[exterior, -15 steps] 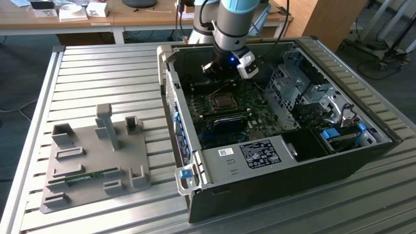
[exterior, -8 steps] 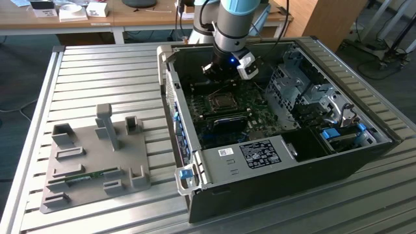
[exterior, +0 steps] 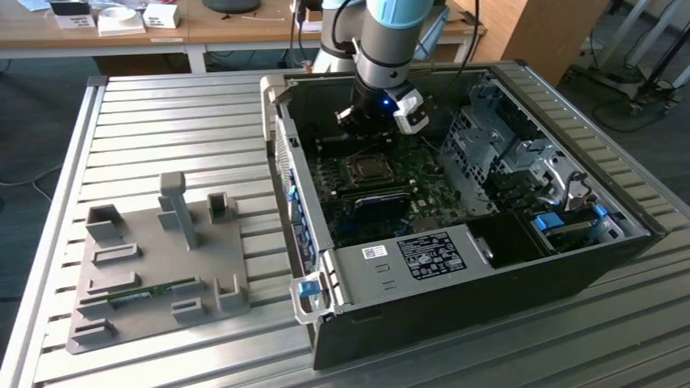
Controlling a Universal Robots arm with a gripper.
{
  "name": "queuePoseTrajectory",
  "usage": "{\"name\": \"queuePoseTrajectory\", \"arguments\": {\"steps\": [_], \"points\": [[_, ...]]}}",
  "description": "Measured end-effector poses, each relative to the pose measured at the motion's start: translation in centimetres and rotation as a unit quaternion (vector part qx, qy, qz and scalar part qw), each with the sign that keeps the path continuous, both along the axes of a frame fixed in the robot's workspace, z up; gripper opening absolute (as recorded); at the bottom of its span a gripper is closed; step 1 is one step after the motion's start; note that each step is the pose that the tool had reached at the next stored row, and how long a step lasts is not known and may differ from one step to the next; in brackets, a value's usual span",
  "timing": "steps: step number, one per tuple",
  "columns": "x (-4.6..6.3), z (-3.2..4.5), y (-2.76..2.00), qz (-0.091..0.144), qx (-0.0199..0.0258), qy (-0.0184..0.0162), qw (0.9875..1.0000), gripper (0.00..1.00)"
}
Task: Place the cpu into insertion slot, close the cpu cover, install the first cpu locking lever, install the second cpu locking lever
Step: 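Install the first cpu locking lever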
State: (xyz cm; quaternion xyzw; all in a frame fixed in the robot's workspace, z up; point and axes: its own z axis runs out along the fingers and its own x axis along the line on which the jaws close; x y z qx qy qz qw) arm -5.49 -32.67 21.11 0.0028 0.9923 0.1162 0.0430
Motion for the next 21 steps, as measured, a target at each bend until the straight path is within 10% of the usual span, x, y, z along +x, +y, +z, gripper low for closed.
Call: {"name": "queuePoseTrajectory", "arguments": {"steps": [21], "points": [[0.17, -0.57, 0.08, -0.01, 0.0, 0.0, 1.0, 0.11]]}}
